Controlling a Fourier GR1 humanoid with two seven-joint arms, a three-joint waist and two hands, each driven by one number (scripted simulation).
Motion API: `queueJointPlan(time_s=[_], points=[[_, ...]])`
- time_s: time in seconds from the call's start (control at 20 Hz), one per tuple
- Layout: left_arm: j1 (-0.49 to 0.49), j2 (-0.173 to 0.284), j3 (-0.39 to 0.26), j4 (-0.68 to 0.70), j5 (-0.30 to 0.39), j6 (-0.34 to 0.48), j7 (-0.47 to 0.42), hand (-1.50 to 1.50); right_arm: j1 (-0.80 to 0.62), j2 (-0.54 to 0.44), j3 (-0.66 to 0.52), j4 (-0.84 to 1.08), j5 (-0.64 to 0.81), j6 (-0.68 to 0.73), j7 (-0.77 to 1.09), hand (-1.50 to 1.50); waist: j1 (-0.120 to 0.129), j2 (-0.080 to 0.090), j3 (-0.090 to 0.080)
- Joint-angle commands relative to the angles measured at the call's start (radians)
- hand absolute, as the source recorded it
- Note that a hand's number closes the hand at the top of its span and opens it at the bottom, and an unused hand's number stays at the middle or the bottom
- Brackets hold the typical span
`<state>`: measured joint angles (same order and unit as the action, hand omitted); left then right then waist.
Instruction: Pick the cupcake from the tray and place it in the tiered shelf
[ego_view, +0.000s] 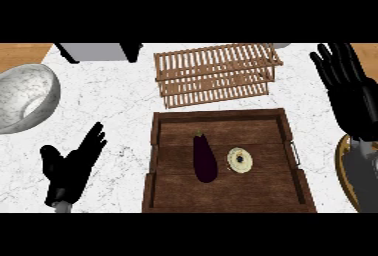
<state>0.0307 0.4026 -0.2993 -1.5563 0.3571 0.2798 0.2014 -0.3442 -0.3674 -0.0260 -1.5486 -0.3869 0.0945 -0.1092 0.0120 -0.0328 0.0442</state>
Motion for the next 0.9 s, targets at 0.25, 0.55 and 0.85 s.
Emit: queueJointPlan(time_s=[0.25,0.55,0.85], points=[[-0.006,0.053,0.129,0.096,0.041,0.018,0.043,0.00,0.240,-0.121,-0.115,-0.102,0.251,-0.251,0.019,1.50,-0.078,0.025,-0.048],[-0.068,0.032,0.142,0.192,0.073,-0.061,0.037,0.00,0.528,-0.045,-0.049,-0.140,0.362,-0.375,0.188,-1.50,-0.051,0.030,-0.046],[-0.048,-0.044,0.096,0.184,0.012,-0.044,0.029,0.00,0.668,-0.120,-0.029,-0.340,0.332,-0.168,0.145,-1.50,-0.026,0.030,-0.045]])
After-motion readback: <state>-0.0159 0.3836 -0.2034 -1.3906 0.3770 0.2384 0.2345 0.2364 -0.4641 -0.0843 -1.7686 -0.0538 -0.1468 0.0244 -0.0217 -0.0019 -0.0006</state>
